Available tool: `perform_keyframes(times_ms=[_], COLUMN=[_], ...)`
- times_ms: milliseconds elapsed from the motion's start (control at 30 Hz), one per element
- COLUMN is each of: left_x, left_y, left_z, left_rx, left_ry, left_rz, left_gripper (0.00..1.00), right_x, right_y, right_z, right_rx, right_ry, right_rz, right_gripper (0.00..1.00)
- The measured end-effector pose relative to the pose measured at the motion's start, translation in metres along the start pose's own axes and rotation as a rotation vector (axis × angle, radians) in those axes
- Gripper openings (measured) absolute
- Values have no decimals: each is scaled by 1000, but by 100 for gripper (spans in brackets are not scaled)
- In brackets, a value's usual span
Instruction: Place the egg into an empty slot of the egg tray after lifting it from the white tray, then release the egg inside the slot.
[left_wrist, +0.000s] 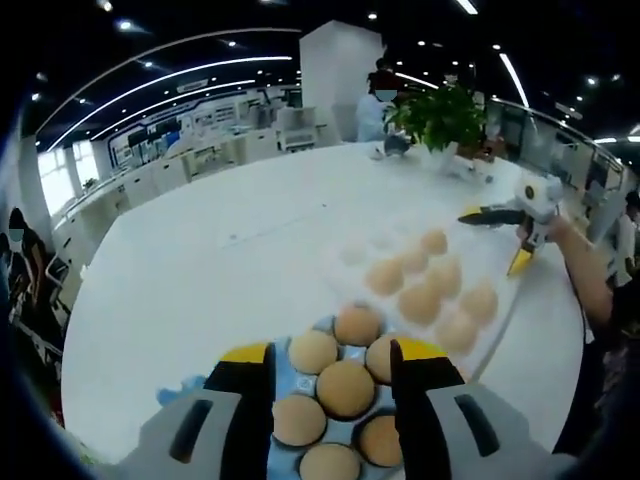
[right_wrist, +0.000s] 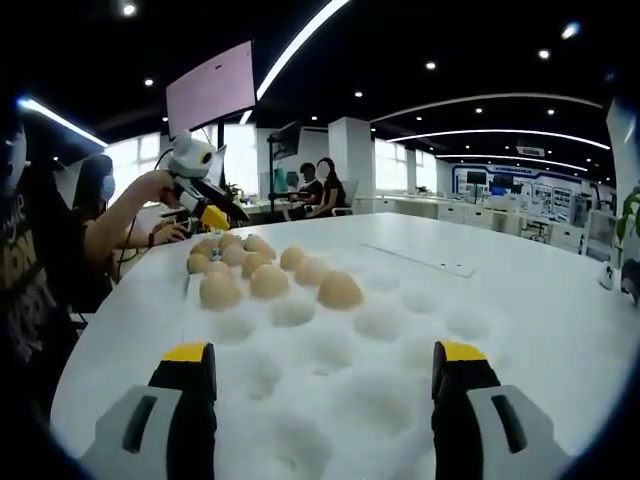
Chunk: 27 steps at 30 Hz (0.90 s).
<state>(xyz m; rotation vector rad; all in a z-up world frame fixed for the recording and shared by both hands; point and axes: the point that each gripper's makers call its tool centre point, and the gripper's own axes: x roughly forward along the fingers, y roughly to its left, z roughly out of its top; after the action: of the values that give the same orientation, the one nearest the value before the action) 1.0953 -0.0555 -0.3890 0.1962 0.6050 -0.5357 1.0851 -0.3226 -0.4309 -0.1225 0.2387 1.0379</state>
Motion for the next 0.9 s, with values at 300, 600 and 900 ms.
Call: perform_keyframes(times_ms=[300,600,900], left_x=[6,10,15], left_y=[-28,-48,-72], left_z=[11,18,23], left_rx=[56,85,116], left_ry=[-7,-11,-9], left_rz=[-36,-64,-98], left_gripper=[46,46,46], right_x=[0,0,0], right_y=[0,0,0], right_z=[1,1,0], right_rx=[1,2,0], right_ry=[-3,-4,-2], right_rz=[1,2,1], right_gripper=[93,93,93])
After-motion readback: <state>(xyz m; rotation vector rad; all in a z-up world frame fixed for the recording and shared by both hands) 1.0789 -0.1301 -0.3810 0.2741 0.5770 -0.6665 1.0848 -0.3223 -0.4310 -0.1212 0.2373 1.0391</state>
